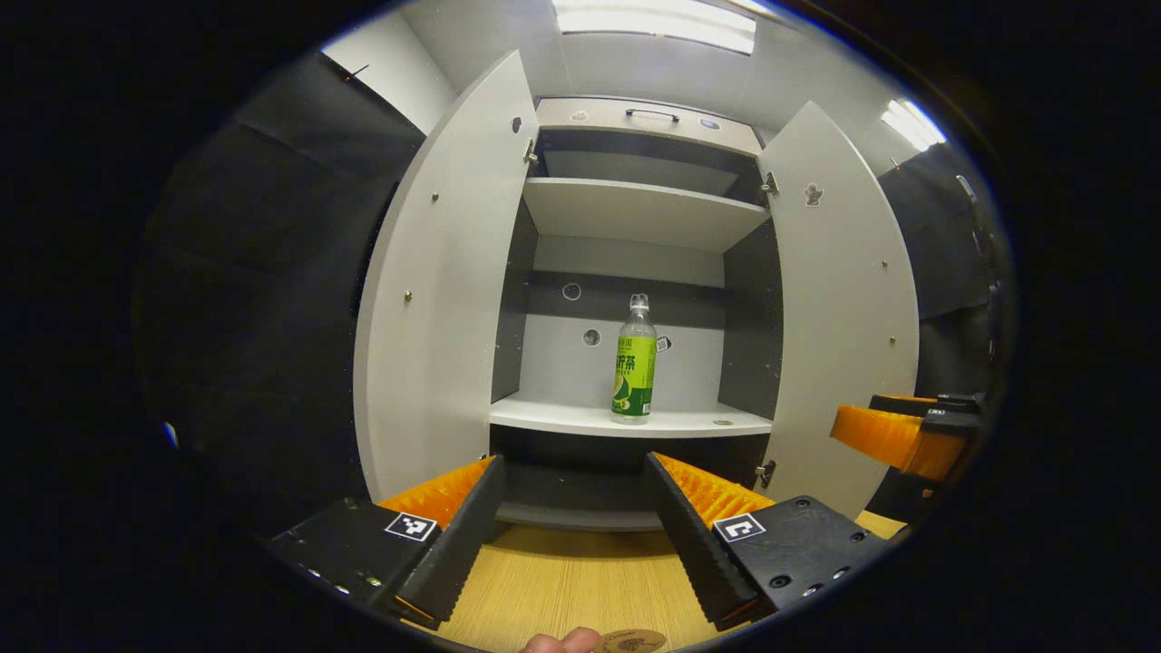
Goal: Grasp the bottle in the cabinet with the left hand and place it on the coaster, then close the right door with the right hand and the left door with the left hand.
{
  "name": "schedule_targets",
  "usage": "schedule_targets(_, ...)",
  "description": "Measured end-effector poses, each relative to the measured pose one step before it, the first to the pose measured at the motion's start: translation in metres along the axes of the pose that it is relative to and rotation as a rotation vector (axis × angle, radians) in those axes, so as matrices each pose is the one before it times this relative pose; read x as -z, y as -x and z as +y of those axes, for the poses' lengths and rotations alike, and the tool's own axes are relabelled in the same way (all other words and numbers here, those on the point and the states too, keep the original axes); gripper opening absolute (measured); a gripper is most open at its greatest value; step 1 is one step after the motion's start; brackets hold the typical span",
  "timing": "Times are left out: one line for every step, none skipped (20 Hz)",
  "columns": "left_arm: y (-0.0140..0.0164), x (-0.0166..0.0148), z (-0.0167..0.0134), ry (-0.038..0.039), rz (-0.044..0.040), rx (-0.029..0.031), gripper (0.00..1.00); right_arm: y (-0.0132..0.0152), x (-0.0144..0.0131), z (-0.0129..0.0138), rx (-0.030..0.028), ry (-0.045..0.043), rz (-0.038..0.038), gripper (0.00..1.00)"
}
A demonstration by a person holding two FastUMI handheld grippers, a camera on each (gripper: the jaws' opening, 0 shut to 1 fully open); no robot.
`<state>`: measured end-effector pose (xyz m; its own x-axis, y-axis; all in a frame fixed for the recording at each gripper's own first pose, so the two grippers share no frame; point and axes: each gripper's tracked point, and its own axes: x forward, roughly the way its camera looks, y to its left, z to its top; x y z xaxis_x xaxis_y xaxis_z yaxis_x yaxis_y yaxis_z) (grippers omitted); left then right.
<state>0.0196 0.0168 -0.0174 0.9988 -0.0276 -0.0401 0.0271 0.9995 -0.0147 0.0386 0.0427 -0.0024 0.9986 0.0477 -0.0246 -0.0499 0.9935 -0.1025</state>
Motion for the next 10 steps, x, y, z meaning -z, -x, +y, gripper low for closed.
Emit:
schedule_targets(-0.00037, -0.00058, 0.0009, 0.00151, -0.00123, -0.00254, 0.95, -0.00384, -0.00625, 0.00171, -0.00637, -0.00117, -0.01161, 1.0)
schedule_targets(-0.00041, -0.00043, 0.00082, 0.0024, -0.00237, -0.00158, 0.95, -0.00289, -0.003, 0.00145, -0.0058, 0.00175, -0.00997, 1.0)
schedule_targets(-0.00155, -0.0005, -0.00054, 0.00262, 0.00137, 0.00438, 0.95, -0.00218, -0.0034, 0.00062, -0.00108, 0.00417, -0.00705, 1.0)
schedule_targets(-0.00077, 0.00007, -0.00215, 0.00546, 0.00576, 0.01112, 0.95, -0.00047, -0.0012, 0.00075, 0.00054, 0.00562, -0.00599, 1.0)
schedule_targets(-0.0012, 0.00013, -0.00111, 0.00857, 0.00522, 0.01078, 0.99, -0.00039, -0.00181, 0.00079, 0.00061, 0.00492, -0.00535, 1.0)
schedule_targets(-0.00065, -0.00099, -0.00038, 0.00759, 0.00116, 0.00597, 0.95, -0.00192, -0.00052, 0.0017, -0.00211, 0.00582, -0.00275, 1.0)
schedule_targets(-0.00123, -0.00058, 0.00033, 0.0051, -0.00156, 0.00431, 0.95, -0.00181, -0.0001, 0.00135, -0.00265, 0.00618, 0.00371, 0.99)
schedule_targets(-0.00278, -0.0016, -0.0003, -0.00301, -0.00731, 0.00766, 0.95, -0.00125, -0.00182, 0.00166, -0.00407, -0.00207, -0.00066, 1.0)
schedule_targets(-0.00549, -0.00219, -0.00131, -0.01074, -0.00632, 0.01178, 0.95, -0.0009, -0.00308, 0.00106, -0.00416, -0.00941, -0.00439, 1.0)
schedule_targets(-0.00901, -0.00373, -0.00385, -0.0109, -0.00498, 0.02194, 0.95, 0.00033, -0.00095, -0.00033, -0.00058, -0.01012, -0.00167, 0.97)
